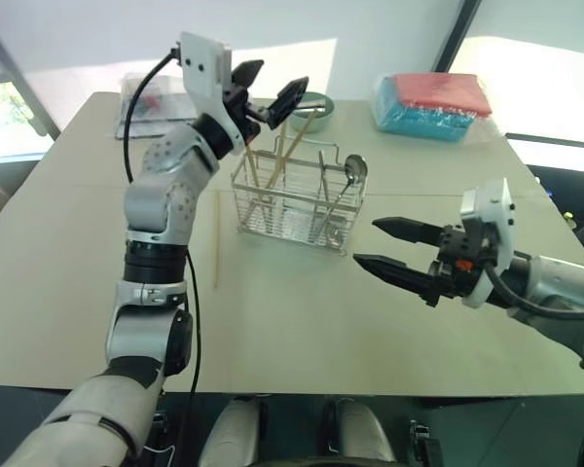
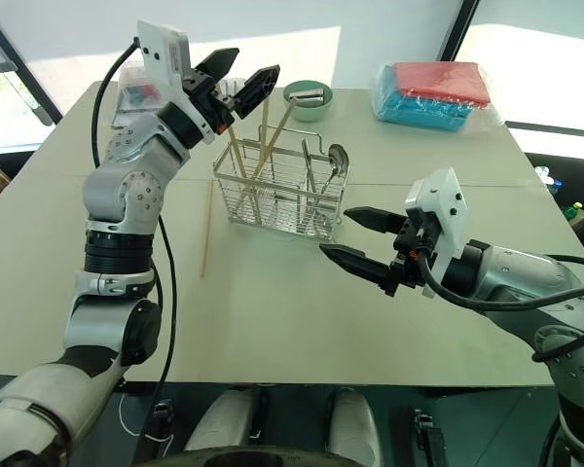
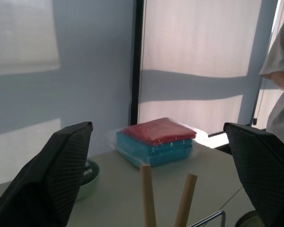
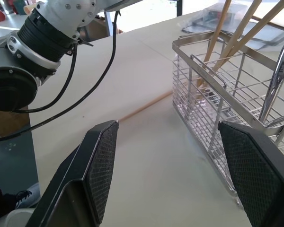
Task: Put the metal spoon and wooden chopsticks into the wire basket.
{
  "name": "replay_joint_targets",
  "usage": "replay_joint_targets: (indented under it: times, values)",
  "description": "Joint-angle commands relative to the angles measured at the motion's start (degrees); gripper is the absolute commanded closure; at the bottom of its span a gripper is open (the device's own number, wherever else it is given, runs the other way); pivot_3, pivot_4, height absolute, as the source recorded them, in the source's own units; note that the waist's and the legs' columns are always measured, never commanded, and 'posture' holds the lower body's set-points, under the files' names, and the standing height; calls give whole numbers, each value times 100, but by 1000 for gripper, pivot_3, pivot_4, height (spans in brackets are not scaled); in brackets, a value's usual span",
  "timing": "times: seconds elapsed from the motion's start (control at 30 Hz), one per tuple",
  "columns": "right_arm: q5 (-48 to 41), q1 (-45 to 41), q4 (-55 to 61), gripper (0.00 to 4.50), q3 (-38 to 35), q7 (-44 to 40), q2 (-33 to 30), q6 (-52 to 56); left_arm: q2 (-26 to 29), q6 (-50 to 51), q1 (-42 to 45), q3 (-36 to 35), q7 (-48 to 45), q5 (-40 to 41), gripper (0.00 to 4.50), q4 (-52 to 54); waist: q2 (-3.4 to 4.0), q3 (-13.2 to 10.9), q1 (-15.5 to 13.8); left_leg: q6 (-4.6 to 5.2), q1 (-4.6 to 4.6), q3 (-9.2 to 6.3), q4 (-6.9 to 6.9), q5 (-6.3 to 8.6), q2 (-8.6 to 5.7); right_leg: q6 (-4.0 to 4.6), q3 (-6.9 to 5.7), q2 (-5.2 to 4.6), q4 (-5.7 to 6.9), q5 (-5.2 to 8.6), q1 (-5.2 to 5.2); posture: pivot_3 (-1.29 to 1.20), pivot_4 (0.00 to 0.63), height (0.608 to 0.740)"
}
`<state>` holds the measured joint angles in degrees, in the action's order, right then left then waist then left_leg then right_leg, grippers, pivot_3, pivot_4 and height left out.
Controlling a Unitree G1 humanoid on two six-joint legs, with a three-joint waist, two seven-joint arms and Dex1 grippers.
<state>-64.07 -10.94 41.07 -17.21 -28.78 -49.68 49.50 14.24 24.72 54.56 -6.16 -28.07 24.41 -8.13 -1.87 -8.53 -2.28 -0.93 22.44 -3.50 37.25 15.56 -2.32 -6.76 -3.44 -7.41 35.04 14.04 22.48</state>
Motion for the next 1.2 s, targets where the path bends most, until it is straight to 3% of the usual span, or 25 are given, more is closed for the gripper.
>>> replay_joint_targets:
  times: [0.03, 0.2, 0.37, 0.67, 0.97, 1.2]
  values:
    - [51, -170, -30, 1013, -8, -44, -1, -166, 269, 331, 338, -294, 157, 197, 128, 407, 0, 0, 2, 0, 0, 0, -1, 0, 0, 0, 0, 1, 0, 0, 0, 0, 150, 667]
    - [176, -316, -114, 1013, 170, -124, 42, -205, 795, 1074, 1148, -951, 1154, 204, 128, -207, 0, -2, 10, 1, 1, -2, -3, 0, 6, 0, 0, 9, 1, 0, 6, 0, 150, 667]
    - [338, -395, -232, 1013, 345, -268, 90, -284, 1313, 2219, 1651, -973, 2583, -566, 128, -1680, 14, 8, 14, 2, -13, -2, -7, 1, 4, -6, 1, 16, 5, 4, -6, 0, 150, 667]
    - [871, -315, -113, 1013, 709, -1052, -72, -545, 856, 3803, 1448, -353, 2427, -942, 128, -2799, -25, -5, 2, -1, 6, -10, -3, 0, -9, -8, 1, 9, 7, 3, 0, 0, 150, 667]
    - [827, -224, -138, 1013, 476, -938, -13, -478, 671, 3325, 1351, -280, 2567, -1370, 128, -3860, -24, -10, 135, -15, 1, 0, -13, -5, 7, -8, 3, 9, 12, 2, 19, 0, 150, 667]
    - [758, -70, -17, 1013, 382, -777, 63, -508, 387, 3191, 1386, -189, 2352, -1495, 128, -4683, -26, -9, 64, -14, 0, 2, -11, -4, -3, -8, 0, -4, 10, 2, 14, 0, 150, 667]
